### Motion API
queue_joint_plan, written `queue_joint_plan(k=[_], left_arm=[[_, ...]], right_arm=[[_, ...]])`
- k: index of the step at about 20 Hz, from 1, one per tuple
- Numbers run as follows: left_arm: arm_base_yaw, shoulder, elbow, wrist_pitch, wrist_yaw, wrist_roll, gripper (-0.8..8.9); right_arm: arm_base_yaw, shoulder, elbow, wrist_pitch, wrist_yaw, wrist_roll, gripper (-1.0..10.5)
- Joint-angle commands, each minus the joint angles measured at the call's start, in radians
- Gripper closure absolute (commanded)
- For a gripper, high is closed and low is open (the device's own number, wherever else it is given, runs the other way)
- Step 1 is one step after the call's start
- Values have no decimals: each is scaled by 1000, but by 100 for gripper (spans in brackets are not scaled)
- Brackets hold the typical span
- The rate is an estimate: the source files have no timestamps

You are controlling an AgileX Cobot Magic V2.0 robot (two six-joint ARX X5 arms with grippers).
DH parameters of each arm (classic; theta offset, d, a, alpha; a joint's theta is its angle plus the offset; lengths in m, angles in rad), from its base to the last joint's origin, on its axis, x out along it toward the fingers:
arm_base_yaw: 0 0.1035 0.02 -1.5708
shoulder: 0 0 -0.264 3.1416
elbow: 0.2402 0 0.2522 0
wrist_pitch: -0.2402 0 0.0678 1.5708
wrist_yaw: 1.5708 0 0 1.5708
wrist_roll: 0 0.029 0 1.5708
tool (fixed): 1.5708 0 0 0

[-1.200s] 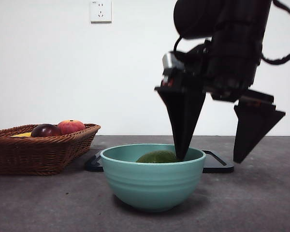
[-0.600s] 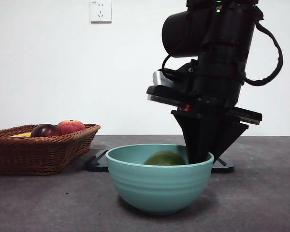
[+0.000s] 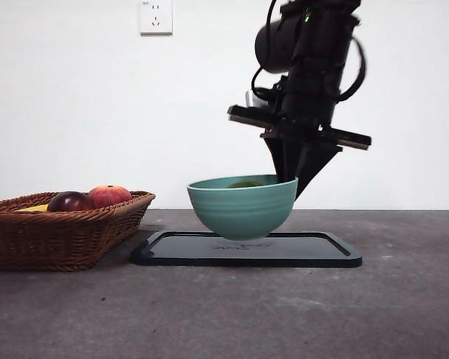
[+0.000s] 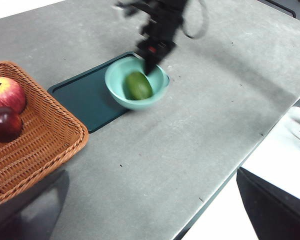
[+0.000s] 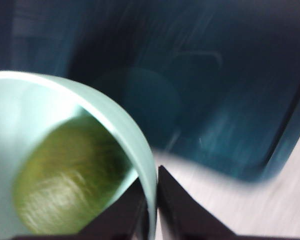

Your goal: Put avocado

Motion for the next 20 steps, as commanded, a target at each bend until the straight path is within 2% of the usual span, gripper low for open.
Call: queue_joint_plan(k=[1,5,13,14,18,20], left_arm=[[-6,3,8,8,-6,4,283],[-6,3,8,20,-6,4,283],[-6,3,8,23,-6,3,283],[-6,3,8,23,-6,3,283],[-6,3,8,23,-6,3,283],[-6,3,8,23,-6,3,283]], right_arm=[[-16,113,149,-20,-7,-20,937],[-43,214,259,-23,-29,-18,937],[-62,276,267,-27,-29,-6,933],[-62,276,267,-25,-27,-9,909],[-66,274,276,-26,-24,-5,650],[-75,274,304,-54,-19,-6,593]])
